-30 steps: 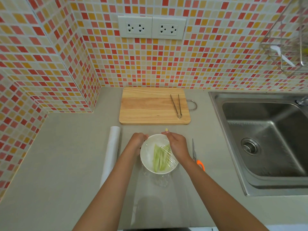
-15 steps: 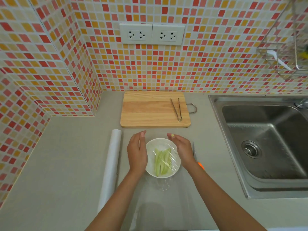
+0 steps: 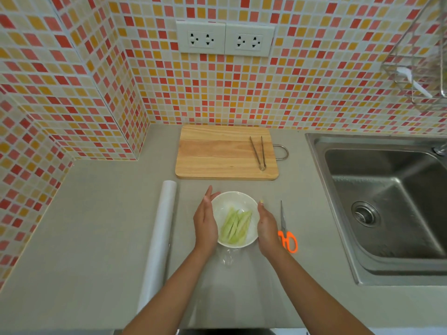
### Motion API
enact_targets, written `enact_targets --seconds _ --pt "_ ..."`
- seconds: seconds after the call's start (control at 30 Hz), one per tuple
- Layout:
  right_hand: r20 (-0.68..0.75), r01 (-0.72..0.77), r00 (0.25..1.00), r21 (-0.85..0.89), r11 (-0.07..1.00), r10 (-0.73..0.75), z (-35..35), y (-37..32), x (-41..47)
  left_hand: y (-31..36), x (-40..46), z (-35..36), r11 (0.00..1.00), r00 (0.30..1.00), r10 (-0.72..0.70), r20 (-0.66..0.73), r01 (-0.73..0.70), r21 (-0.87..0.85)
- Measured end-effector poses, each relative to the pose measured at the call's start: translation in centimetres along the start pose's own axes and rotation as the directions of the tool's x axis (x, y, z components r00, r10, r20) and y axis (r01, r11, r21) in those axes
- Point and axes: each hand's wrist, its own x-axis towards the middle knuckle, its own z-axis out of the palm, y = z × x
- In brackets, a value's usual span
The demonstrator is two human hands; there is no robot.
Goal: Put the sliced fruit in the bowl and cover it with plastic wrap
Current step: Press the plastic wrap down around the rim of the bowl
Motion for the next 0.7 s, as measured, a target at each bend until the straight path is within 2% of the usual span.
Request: enact_targets --seconds 0.07,0.13,0.2,0.33,0.4,0.5,0.7 --pt "-0.032 0.060 0.998 -0.007 0.998 -0.060 0.1 -0.2 -0.2 0.5 1.2 -0.3 0.999 0.999 -0.041 0.026 0.042 -0.029" --pt "-0.068 0.131 0.989 -0.024 0.991 -0.133 0.2 -0.3 -0.3 0.9 2.3 -0.7 0.995 0.995 -0.090 -0.035 0.088 -0.041" --pt "-0.103 0.179 0.978 -0.015 0.984 -0.180 0.5 -0.5 -0.4 1.1 3.0 -1.2 0.993 0.988 -0.120 -0.098 0.122 0.007" --pt "-0.097 0.185 0.978 -0.005 0.983 -0.184 1.3 -1.3 -0.2 0.9 3.2 -2.1 0.970 0.985 -0.164 -0.047 0.169 0.173" --pt "-0.082 0.186 0.979 -0.008 0.983 -0.186 1.7 -1.5 -0.1 1.0 3.0 -2.1 0.967 0.985 -0.167 -0.040 0.171 0.187" --pt "-0.082 0.181 0.980 -0.016 0.983 -0.182 1.8 -1.3 0.0 1.2 2.6 -1.9 0.974 0.991 -0.129 -0.037 0.134 0.181" --pt "-0.090 0.196 0.976 -0.041 0.980 -0.199 1.8 -1.1 -0.1 1.1 2.1 -1.8 0.963 0.997 0.052 -0.052 -0.036 0.268"
